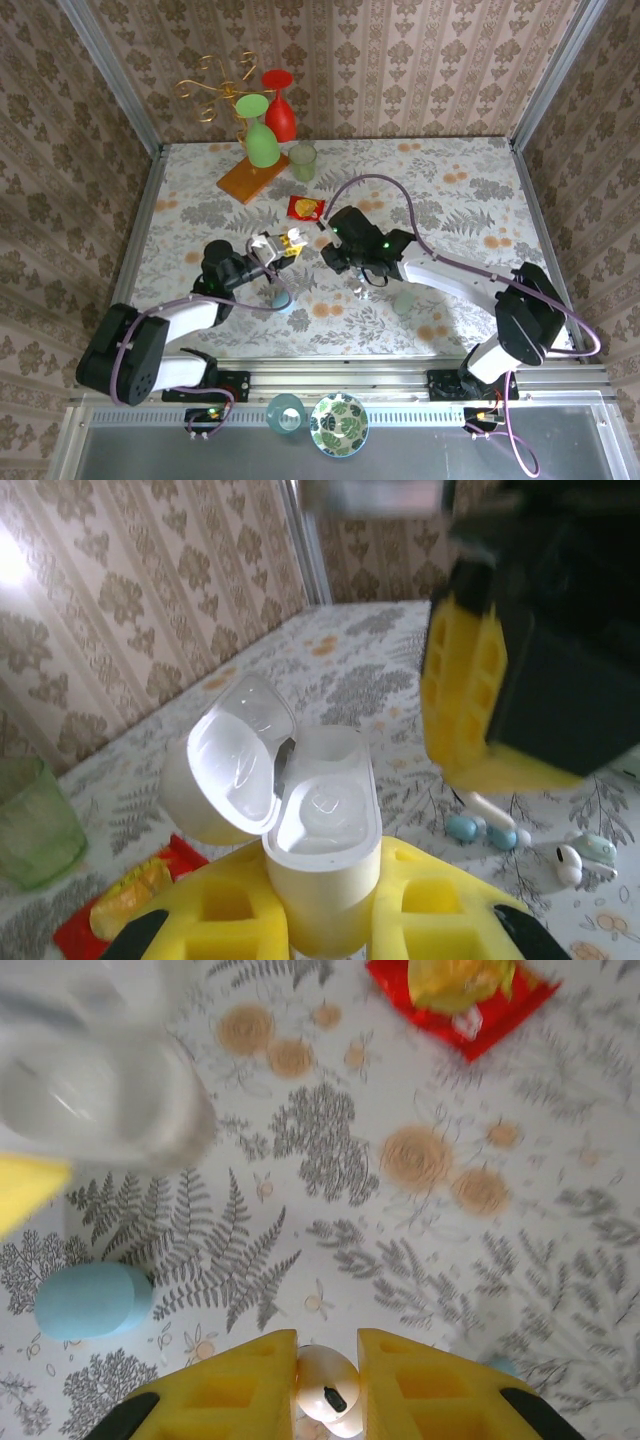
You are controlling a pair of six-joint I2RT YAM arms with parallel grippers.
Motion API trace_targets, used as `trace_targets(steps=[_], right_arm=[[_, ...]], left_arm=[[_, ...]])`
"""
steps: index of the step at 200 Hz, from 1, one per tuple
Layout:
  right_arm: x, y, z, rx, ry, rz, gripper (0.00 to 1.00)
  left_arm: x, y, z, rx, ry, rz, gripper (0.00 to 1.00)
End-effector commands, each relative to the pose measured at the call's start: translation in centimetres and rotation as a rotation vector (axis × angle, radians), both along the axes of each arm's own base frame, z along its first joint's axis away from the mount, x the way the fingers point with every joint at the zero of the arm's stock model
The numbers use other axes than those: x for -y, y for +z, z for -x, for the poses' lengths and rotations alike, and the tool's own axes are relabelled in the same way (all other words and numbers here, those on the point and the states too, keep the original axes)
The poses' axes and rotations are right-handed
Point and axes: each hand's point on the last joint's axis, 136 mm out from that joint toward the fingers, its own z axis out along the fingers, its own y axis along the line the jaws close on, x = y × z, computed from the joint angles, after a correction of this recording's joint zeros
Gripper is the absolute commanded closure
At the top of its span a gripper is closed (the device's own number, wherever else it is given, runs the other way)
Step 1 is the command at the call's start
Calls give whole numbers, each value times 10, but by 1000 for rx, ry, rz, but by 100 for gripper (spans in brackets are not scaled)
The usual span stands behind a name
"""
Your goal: Insert the wireless bluetooth earbuds into the charging case
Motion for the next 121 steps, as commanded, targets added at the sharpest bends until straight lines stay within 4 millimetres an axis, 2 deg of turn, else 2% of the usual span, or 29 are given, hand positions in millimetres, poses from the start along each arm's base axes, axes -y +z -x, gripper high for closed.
trace_targets(steps=[1, 40, 43, 57, 72, 113, 121], right_arm=[[-3, 47, -18, 170, 25, -8, 79], [-15, 78, -16, 234, 76, -96, 79], [-16, 82, -16, 241, 79, -109, 79], [-22, 93, -14, 260, 97, -153, 79], [-27, 102, -16, 278, 106, -184, 79], [-39, 112, -23, 306, 119, -221, 79], [-39, 111, -24, 306, 120, -219, 79]], left_arm=[[-5, -10, -9, -125, 92, -50, 100], [-3, -5, -3, -177, 76, -8, 100], [4, -4, 3, -186, 45, -8, 100], [12, -1, 10, -215, -8, 6, 100], [17, 5, 10, -235, -29, 35, 100], [23, 13, -1, -328, -15, 74, 100], [26, 15, 3, -336, -47, 80, 100]])
